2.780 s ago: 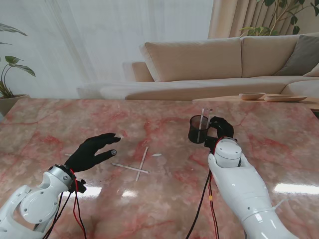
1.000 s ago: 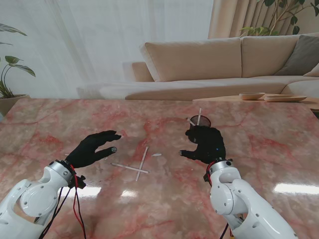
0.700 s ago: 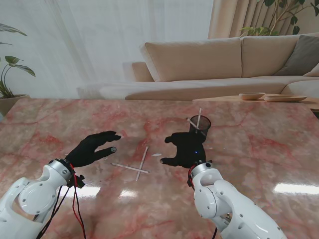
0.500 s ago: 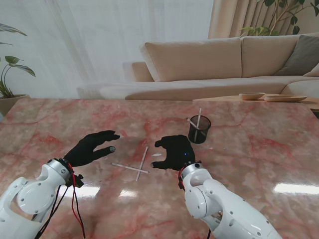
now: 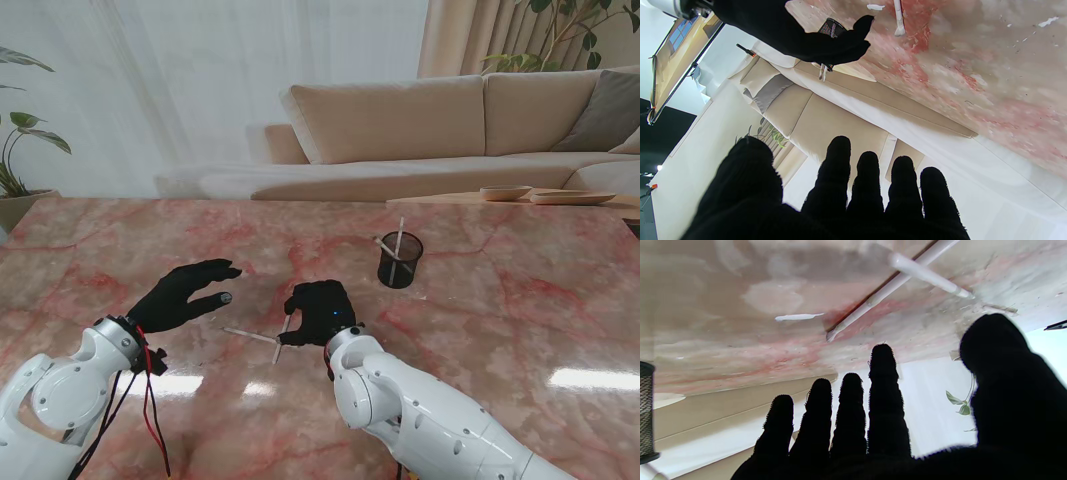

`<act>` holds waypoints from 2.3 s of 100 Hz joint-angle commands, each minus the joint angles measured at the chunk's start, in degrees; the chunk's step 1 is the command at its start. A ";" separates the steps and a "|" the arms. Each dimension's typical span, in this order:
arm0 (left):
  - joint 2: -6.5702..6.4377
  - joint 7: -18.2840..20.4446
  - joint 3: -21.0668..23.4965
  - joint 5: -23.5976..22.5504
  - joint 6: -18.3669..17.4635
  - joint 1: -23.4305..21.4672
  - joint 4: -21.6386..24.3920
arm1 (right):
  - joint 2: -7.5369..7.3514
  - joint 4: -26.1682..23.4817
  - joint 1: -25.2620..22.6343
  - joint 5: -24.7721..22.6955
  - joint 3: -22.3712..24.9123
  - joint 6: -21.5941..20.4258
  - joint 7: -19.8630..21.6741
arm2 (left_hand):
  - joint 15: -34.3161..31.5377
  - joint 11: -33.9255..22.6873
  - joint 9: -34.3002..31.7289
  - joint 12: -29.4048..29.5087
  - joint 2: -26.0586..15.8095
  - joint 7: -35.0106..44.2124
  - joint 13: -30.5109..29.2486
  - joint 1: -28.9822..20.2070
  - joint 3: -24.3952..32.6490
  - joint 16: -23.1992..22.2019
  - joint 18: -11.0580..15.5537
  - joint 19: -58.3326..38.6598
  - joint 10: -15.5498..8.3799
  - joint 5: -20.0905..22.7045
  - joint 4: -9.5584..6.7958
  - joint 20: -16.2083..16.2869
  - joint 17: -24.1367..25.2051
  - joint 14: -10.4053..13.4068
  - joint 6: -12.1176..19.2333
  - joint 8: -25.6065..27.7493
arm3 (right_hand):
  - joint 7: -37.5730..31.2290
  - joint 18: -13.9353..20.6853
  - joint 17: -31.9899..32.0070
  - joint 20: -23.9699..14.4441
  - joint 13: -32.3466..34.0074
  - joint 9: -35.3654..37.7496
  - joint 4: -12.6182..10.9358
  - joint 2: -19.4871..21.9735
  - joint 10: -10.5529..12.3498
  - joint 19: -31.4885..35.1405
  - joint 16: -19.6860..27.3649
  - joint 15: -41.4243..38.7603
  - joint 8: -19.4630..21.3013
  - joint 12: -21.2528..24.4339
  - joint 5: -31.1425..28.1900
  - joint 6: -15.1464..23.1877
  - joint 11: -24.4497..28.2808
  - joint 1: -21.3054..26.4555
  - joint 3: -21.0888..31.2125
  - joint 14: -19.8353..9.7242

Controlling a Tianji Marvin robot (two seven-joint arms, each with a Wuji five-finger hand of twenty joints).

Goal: Insert makeup brushes into the holder

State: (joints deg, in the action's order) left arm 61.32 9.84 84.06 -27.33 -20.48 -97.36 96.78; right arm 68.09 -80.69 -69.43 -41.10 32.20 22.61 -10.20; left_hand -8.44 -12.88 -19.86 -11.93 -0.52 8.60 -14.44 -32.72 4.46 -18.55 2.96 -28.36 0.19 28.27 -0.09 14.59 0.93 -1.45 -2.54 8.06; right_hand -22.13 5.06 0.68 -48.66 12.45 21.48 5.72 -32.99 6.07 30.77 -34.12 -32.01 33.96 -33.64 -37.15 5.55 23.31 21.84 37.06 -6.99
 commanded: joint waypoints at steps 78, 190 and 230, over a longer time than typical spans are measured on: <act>0.00 -0.63 3.08 -1.24 -0.31 -3.68 1.87 | 9.82 16.76 9.86 4.73 -12.97 -3.48 -3.85 | 2.33 1.30 1.16 0.60 0.15 0.93 2.24 -0.17 -1.00 0.57 0.74 2.55 -1.00 0.85 0.28 -0.72 -0.13 2.77 1.80 0.48 | -3.47 0.67 1.17 1.85 -3.13 -1.91 2.50 -8.90 0.24 1.91 -0.72 -1.95 4.05 -0.37 -5.26 2.05 2.12 0.58 19.82 -1.13; 0.05 -0.61 4.80 -1.63 0.27 -5.59 3.49 | 14.30 25.64 11.59 5.69 -15.63 -4.04 -7.86 | 2.43 1.41 1.18 0.66 0.07 0.93 2.34 -0.23 -1.12 0.61 0.65 2.81 -1.01 0.72 0.28 -0.83 -0.10 2.58 1.82 0.49 | -29.51 0.03 -1.51 3.32 2.32 9.49 9.89 -12.25 1.48 7.58 -0.52 -4.91 -6.84 -0.07 -14.78 10.20 5.80 13.71 24.42 -1.37; 0.10 -0.76 4.96 -1.62 0.58 -6.02 3.68 | 14.74 25.98 11.29 5.72 -15.43 -2.11 -8.51 | 2.37 1.38 1.21 0.63 0.04 0.94 2.47 -0.15 -1.21 0.52 0.51 2.98 -0.93 0.70 0.29 -0.91 -0.08 2.44 1.95 0.50 | -34.88 0.43 -2.51 3.60 3.95 13.38 9.63 -11.36 2.11 10.90 -0.83 -6.07 -8.86 -0.71 -18.92 10.25 6.98 13.28 27.17 -2.00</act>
State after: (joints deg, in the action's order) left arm 61.35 9.25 89.01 -28.89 -20.23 -102.84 100.30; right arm 82.83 -55.57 -57.22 -35.55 16.75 19.74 -19.53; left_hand -7.85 -12.88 -19.86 -11.93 -0.52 8.61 -14.44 -32.72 4.46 -18.55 2.96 -27.74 0.19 28.27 -0.09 14.57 0.58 -1.45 -2.53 8.06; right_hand -53.56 5.09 -2.08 -45.85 15.83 34.42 15.75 -46.19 6.99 39.82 -34.12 -37.31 24.19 -33.66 -50.82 15.36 29.38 31.94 59.06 -7.61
